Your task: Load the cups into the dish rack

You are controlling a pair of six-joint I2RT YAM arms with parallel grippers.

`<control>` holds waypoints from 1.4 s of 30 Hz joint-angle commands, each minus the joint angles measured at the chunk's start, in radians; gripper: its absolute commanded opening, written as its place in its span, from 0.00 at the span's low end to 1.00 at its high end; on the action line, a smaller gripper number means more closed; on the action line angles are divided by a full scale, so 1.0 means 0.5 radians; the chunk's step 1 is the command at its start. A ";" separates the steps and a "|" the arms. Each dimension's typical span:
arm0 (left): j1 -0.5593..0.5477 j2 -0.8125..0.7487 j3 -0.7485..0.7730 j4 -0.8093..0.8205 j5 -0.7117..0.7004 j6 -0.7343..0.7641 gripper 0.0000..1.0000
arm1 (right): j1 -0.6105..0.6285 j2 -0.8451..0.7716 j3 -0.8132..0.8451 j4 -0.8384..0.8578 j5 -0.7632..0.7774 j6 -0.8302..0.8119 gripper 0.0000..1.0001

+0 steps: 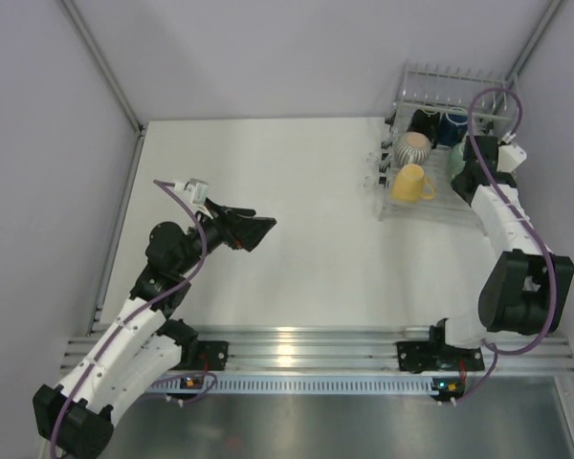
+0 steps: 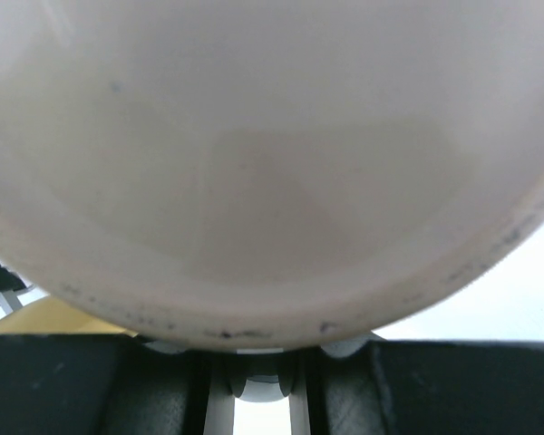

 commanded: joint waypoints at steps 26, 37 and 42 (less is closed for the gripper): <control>-0.005 0.050 -0.005 0.042 -0.030 0.011 0.98 | -0.024 0.219 -0.031 0.433 0.282 0.194 0.00; -0.005 0.077 0.008 0.043 -0.024 -0.004 0.98 | -0.021 0.305 0.009 0.347 0.384 0.325 0.27; -0.005 0.077 0.008 0.042 -0.024 -0.001 0.98 | -0.018 0.320 0.006 0.320 0.393 0.344 0.30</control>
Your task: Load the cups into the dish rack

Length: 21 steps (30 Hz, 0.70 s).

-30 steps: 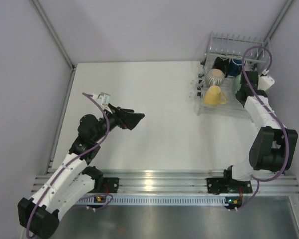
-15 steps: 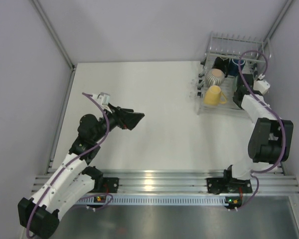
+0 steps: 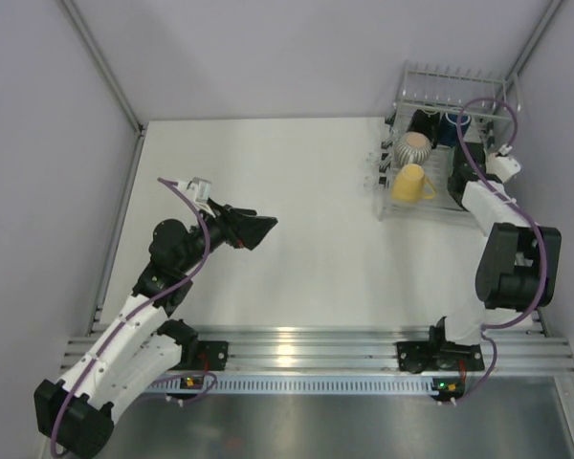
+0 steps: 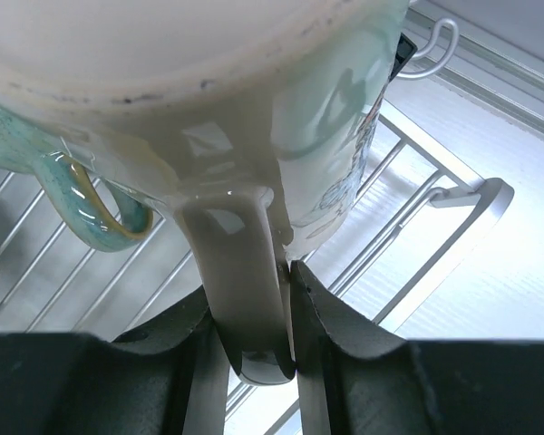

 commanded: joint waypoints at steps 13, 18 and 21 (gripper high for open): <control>-0.005 -0.011 0.020 0.046 -0.003 -0.011 0.98 | 0.058 0.008 0.156 -0.015 0.089 0.124 0.36; -0.005 -0.008 0.038 0.049 0.000 -0.008 0.98 | 0.074 0.005 0.169 -0.046 0.040 0.158 0.37; -0.008 0.004 0.047 0.046 -0.006 -0.008 0.98 | 0.074 0.005 0.184 -0.064 -0.021 0.179 0.37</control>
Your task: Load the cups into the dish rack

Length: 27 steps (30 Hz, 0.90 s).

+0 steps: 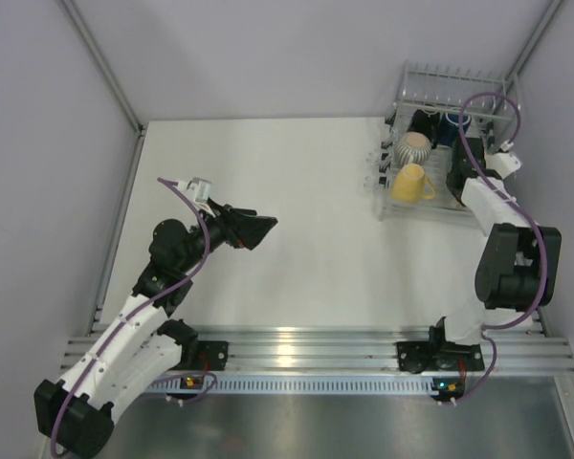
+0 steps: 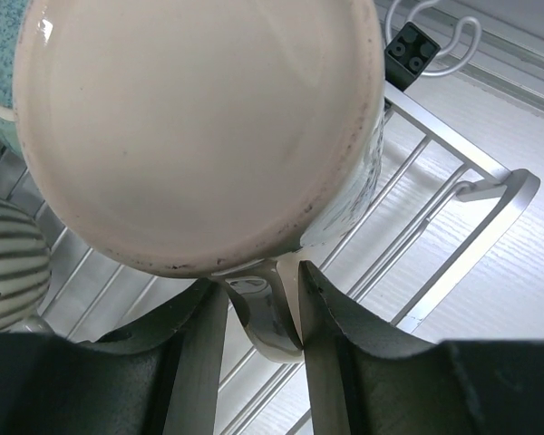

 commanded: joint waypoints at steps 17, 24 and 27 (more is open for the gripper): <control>-0.008 0.114 0.176 0.024 0.098 -0.049 0.98 | -0.033 -0.218 0.105 -0.209 -0.308 0.018 0.73; -0.005 0.350 0.544 -0.480 0.067 0.208 0.98 | -0.091 -0.430 0.157 -0.369 -0.606 -0.273 0.99; -0.005 0.556 0.774 -0.705 0.095 0.340 0.98 | -0.091 -0.592 0.184 -0.433 -0.784 -0.445 0.99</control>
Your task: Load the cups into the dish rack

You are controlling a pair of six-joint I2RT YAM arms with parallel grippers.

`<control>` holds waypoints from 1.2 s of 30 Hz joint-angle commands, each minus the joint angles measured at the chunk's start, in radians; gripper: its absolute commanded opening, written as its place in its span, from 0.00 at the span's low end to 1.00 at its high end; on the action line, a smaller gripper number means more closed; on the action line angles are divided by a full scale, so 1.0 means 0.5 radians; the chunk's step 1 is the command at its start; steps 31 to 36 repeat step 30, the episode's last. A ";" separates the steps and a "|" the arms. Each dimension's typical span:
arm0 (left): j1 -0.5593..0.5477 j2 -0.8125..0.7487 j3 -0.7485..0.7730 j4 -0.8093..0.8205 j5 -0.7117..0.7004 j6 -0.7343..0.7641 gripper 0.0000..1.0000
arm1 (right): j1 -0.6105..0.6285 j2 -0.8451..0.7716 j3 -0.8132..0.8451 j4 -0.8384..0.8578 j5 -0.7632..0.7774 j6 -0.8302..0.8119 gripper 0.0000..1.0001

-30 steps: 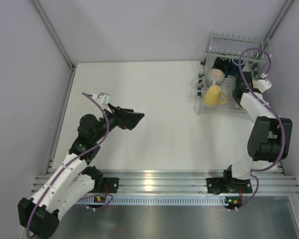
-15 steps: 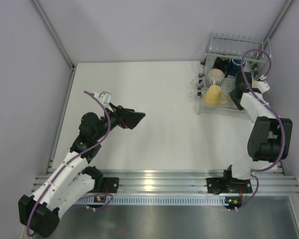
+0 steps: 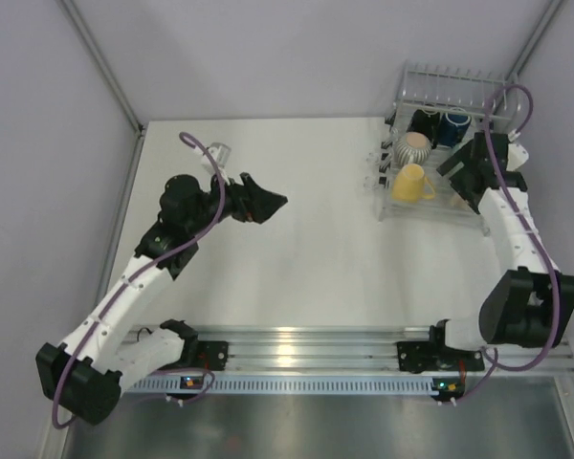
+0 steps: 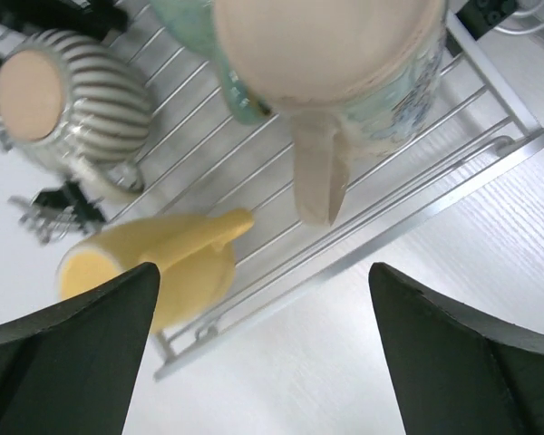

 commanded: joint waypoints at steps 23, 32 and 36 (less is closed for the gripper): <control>-0.008 -0.534 0.035 -0.257 0.148 0.089 0.98 | 0.044 -1.885 -0.808 0.337 -1.952 -0.297 0.99; -0.005 -0.614 0.029 -0.220 0.154 0.092 0.98 | 0.044 -1.962 -0.838 0.457 -1.955 -0.159 1.00; -0.005 -0.614 0.029 -0.220 0.154 0.092 0.98 | 0.044 -1.962 -0.838 0.457 -1.955 -0.159 1.00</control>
